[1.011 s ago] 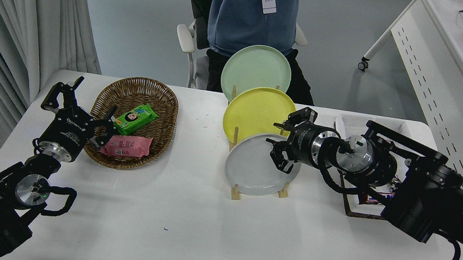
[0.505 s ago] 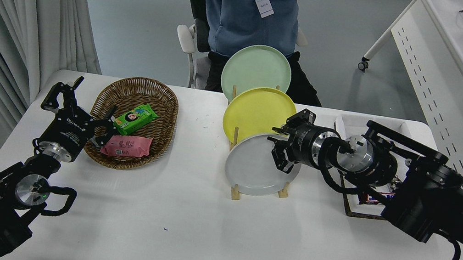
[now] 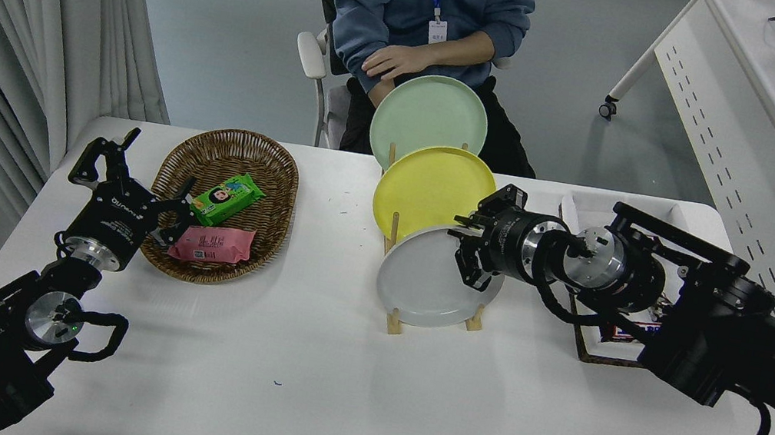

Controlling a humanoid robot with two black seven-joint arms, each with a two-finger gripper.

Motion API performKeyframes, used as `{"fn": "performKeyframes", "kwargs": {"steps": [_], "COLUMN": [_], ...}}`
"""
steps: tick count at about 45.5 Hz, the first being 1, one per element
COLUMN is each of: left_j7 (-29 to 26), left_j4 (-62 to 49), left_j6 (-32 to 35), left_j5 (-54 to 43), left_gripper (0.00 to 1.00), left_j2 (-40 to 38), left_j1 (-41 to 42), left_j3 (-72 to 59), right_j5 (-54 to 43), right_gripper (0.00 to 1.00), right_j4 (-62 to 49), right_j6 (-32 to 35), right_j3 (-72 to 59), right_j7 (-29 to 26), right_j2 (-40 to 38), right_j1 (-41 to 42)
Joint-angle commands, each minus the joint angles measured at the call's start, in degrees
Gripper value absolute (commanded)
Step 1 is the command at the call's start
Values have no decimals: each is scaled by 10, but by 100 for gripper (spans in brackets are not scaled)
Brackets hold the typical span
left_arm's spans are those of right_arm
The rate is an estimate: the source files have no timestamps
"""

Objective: Place the plate on the table

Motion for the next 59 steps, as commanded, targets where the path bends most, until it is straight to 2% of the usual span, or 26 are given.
{"fn": "performKeyframes", "kwargs": {"steps": [1, 5, 10, 29, 39, 59], "left_j7": [0, 0, 0, 0, 0, 0], "left_j4": [0, 1, 0, 1, 0, 0], "left_j6": [0, 0, 0, 0, 0, 0], "left_j5": [0, 0, 0, 0, 0, 0], "left_gripper": [100, 100, 100, 100, 100, 100], "left_j2": [0, 0, 0, 0, 0, 0], "left_j1": [0, 0, 0, 0, 0, 1], "left_j3": [0, 0, 0, 0, 0, 0], "right_j5": [-1, -1, -1, 6, 6, 37], "right_gripper": [14, 10, 0, 0, 0, 0], "right_j4": [1, 1, 1, 7, 11, 44], "right_j6": [1, 1, 2, 8, 17, 7], "right_j3": [2, 2, 2, 6, 25, 25], "right_j7": [-7, -9, -25, -82, -136, -141], "right_j2": [-1, -1, -1, -34, -65, -120], "right_j1": [2, 3, 3, 49, 97, 230]}}
